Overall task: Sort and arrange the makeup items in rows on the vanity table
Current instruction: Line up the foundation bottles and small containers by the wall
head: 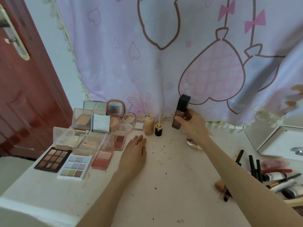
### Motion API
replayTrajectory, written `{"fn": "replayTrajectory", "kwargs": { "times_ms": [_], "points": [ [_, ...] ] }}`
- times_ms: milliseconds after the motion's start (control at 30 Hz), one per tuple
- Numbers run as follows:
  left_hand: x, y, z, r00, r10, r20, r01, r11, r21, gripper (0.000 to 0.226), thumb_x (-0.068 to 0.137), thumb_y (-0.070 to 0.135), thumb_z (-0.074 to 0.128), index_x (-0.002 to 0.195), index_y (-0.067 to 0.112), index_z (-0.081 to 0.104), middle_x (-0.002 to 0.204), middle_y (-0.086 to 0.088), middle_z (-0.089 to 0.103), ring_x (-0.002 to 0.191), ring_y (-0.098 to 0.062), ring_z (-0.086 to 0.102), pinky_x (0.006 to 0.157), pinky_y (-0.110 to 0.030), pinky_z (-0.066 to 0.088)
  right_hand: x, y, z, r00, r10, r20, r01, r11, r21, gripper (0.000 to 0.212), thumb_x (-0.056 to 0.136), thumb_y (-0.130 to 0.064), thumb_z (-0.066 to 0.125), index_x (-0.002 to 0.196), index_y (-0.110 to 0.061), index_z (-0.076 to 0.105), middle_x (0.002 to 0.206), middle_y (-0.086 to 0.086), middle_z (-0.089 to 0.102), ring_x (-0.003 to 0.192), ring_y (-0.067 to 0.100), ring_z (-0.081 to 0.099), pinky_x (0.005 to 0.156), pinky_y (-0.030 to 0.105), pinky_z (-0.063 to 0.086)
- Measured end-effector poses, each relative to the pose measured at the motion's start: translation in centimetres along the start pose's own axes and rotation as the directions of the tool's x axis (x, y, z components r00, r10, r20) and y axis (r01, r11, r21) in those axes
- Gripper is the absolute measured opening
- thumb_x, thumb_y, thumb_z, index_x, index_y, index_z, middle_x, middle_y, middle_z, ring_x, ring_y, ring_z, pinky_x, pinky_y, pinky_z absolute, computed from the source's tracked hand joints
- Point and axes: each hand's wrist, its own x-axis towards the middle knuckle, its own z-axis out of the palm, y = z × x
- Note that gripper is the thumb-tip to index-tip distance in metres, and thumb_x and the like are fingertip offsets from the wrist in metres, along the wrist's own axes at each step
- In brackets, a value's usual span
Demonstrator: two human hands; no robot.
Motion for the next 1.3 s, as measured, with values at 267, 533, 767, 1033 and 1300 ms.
{"fn": "replayTrajectory", "kwargs": {
  "times_ms": [267, 533, 767, 1033, 1300],
  "points": [
    [-0.3, 3.6, -4.1, 0.987, -0.022, -0.161, -0.032, 0.944, -0.327, 0.030, 0.097, 0.021, 0.041, 0.122, 0.016, 0.057, 0.111, 0.003, 0.062, 0.100, -0.012, 0.057, 0.080, -0.015, 0.043, -6.0, -3.4, -6.2, 0.981, -0.051, 0.185, -0.030, 0.914, 0.406, 0.008, 0.090, -0.024, 0.059, 0.096, -0.025, 0.055, 0.096, 0.005, 0.062, 0.075, 0.014, 0.064, 0.059, 0.019, 0.052],
    [-2.1, 10.0, -10.2, 0.926, 0.322, -0.196, -0.377, 0.805, -0.459, 0.023, 0.093, 0.044, 0.036, 0.109, 0.033, 0.048, 0.079, 0.018, 0.054, 0.072, 0.010, 0.053, 0.060, -0.004, 0.039, -11.8, -5.6, -6.3, 0.849, -0.217, 0.482, 0.114, 0.965, 0.235, 0.005, 0.091, -0.023, 0.054, 0.095, -0.024, 0.051, 0.068, -0.004, 0.060, 0.052, 0.009, 0.054, 0.056, 0.028, 0.047],
    [-3.8, 9.3, -10.7, 0.898, 0.435, -0.067, -0.435, 0.851, -0.294, 0.026, 0.086, 0.059, 0.022, 0.093, 0.041, 0.039, 0.081, 0.010, 0.052, 0.073, -0.001, 0.050, 0.062, -0.019, 0.042, -14.3, -5.9, -5.7, 0.804, -0.249, 0.540, 0.066, 0.940, 0.335, 0.006, 0.095, -0.017, 0.048, 0.091, -0.014, 0.049, 0.063, -0.005, 0.060, 0.051, 0.011, 0.053, 0.060, 0.027, 0.047],
    [-3.9, 9.0, -10.2, 0.919, 0.393, -0.035, -0.375, 0.843, -0.384, 0.017, 0.088, 0.048, 0.027, 0.086, 0.039, 0.041, 0.083, 0.005, 0.052, 0.072, -0.007, 0.048, 0.064, -0.020, 0.039, -14.3, -5.4, -5.5, 0.801, -0.278, 0.531, 0.093, 0.933, 0.349, 0.008, 0.094, -0.023, 0.049, 0.089, -0.016, 0.047, 0.067, 0.013, 0.054, 0.047, 0.017, 0.044, 0.051, 0.026, 0.042],
    [-3.0, 9.1, -9.6, 0.933, 0.359, -0.033, -0.333, 0.821, -0.465, 0.019, 0.088, 0.046, 0.029, 0.089, 0.036, 0.045, 0.089, 0.003, 0.056, 0.078, -0.006, 0.050, 0.070, -0.020, 0.040, -13.0, -4.4, -5.6, 0.810, -0.259, 0.525, 0.147, 0.958, 0.246, 0.025, 0.085, -0.046, 0.051, 0.088, -0.022, 0.050, 0.057, 0.001, 0.055, 0.045, 0.015, 0.046, 0.048, 0.027, 0.042]
  ]
}}
